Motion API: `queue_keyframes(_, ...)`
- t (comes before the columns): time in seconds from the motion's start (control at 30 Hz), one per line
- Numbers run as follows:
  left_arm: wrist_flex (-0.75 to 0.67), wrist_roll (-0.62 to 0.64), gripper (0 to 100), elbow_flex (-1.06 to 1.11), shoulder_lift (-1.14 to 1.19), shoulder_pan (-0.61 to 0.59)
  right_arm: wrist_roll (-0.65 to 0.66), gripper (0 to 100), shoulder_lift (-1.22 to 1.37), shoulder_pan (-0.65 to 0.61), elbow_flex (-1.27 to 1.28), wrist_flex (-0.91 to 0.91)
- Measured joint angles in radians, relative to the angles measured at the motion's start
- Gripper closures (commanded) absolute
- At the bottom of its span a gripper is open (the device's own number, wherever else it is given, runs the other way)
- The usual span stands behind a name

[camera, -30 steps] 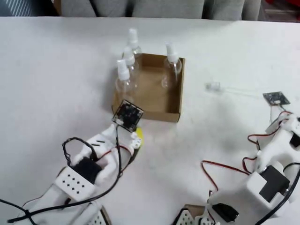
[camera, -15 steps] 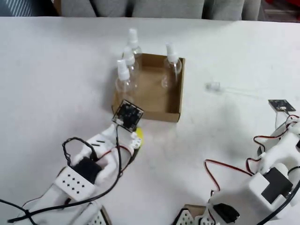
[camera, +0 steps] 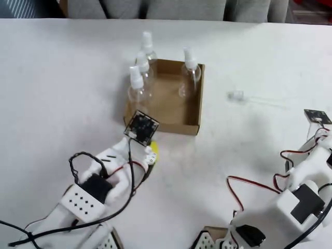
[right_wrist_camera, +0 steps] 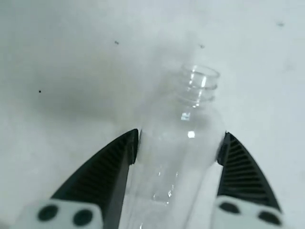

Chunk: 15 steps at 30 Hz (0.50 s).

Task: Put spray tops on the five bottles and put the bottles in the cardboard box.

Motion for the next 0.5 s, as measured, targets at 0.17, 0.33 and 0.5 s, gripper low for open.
queue_keyframes(0.17,0.0,0.0,98,0.0,0.0,0.0,-0.084,73.3,0.017,0.002,0.0,0.0)
queue_keyframes(0.33,0.0,0.0,98,0.0,0.0,0.0,-0.126,71.9,0.018,0.0,0.0,0.002)
queue_keyframes(0.5,0.0,0.0,98,0.0,0.0,0.0,-0.175,74.6,0.018,0.0,0.0,0.002)
